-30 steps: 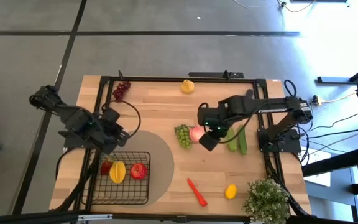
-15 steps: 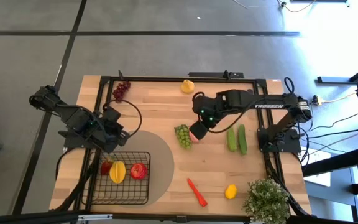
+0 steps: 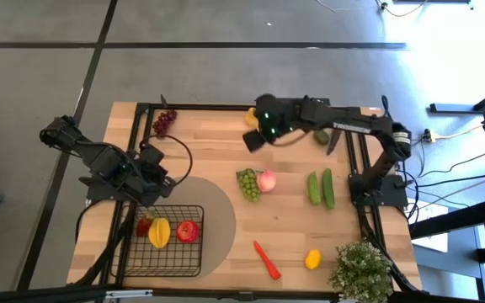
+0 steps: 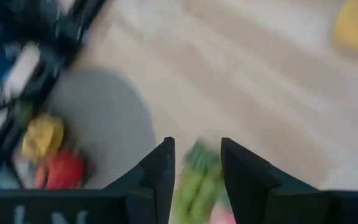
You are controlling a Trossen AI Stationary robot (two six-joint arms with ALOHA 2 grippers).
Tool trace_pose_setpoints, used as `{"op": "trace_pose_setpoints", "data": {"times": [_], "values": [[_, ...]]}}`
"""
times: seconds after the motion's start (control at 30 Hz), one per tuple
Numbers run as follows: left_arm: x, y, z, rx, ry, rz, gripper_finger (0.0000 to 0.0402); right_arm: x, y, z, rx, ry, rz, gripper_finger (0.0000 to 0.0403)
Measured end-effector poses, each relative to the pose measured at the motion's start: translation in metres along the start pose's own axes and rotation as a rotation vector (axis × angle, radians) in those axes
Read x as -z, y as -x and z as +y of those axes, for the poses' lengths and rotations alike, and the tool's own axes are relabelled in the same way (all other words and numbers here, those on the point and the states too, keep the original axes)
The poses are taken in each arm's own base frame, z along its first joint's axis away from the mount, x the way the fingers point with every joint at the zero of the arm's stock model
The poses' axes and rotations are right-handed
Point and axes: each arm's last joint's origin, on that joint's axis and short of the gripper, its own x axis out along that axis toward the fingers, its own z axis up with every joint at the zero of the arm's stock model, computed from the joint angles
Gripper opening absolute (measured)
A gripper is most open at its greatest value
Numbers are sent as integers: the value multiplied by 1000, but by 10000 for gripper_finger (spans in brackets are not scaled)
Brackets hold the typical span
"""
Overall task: Build produce basket
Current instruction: Put the yellow pear into wire basket
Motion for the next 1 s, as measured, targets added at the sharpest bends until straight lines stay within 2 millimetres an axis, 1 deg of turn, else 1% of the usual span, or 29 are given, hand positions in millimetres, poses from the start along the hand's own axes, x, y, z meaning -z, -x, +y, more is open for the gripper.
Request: {"op": "trace_pose_setpoints", "data": {"times": [0.17,0.3,0.43,0.53,0.67,0.87,1.0], "values": [[-2,-1,-1,4,-10,-28,84,-36,-18,-29,5,-71,-116,122],[-11,-5,-3,11,7,-59,84,-56,-27,-57,48,-102,-151,122],[-23,-9,1,4,68,-83,84,-69,-35,-81,99,-14,-158,122],[-31,-11,5,-4,127,-96,84,-74,-43,-93,131,119,-141,122],[-41,-15,8,-16,166,-109,84,-76,-54,-104,169,391,-96,122],[-50,-18,14,-31,216,-111,84,-72,-72,-111,193,773,-5,122],[-53,-20,15,-43,236,-108,84,-72,-79,-114,206,953,25,122]]}}
